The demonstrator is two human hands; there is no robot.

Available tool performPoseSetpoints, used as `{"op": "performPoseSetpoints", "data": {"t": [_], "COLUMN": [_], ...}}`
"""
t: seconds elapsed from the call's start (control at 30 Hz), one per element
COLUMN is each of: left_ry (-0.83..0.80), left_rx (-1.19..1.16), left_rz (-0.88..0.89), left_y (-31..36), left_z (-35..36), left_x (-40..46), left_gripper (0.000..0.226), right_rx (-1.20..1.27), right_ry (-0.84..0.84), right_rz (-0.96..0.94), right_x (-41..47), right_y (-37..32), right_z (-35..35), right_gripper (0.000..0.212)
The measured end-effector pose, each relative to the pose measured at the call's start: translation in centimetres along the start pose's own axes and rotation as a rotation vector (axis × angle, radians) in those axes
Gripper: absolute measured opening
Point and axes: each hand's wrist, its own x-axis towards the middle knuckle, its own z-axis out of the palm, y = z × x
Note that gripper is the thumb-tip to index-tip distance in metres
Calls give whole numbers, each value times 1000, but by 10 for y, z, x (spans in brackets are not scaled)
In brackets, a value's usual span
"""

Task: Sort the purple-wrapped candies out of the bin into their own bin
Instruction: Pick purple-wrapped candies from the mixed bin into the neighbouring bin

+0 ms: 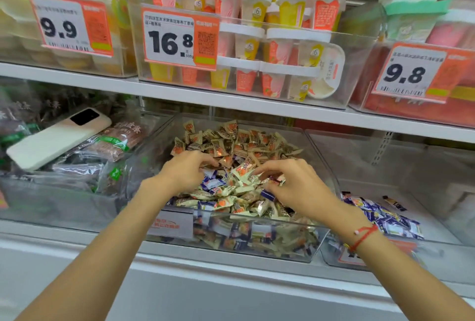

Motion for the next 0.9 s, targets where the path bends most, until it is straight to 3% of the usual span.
{"op": "performPoseSetpoints", "data": {"t": [0.13, 0.23, 0.37, 0.53, 0.63, 0.73, 0.83, 0.9], "left_ry": [-236, -263, -69, 158, 294, 434, 441, 409], "left_rx": [231, 301, 294, 152, 84, -96, -200, -244], "left_rz": [-58, -117, -116, -43, -23, 62, 158, 221], "left_y": [-1, -4, -3, 7, 25, 61, 108, 134], "left_z": [9, 1, -6, -1, -3, -9, -8, -2], "left_x": [24, 25, 4, -23, -34, -45, -49, -47], "left_gripper": [47, 47, 38, 26, 35, 34, 34, 36], "right_rx": [53, -58, -235, -197, -103, 58, 76, 14], "right_ry": [133, 90, -127, -79, 20, 238, 472, 534], "right_rz": [-15, -7, 37, 11, 43, 20, 53, 162], "right_x": [18, 30, 24, 7, -10, -35, -61, -71], "right_y": [-5, -6, 2, 3, -2, 2, 23, 44], "right_z": [0, 9, 19, 12, 2, -16, -45, -62], "right_gripper": [25, 27, 41, 48, 42, 31, 22, 19]}}
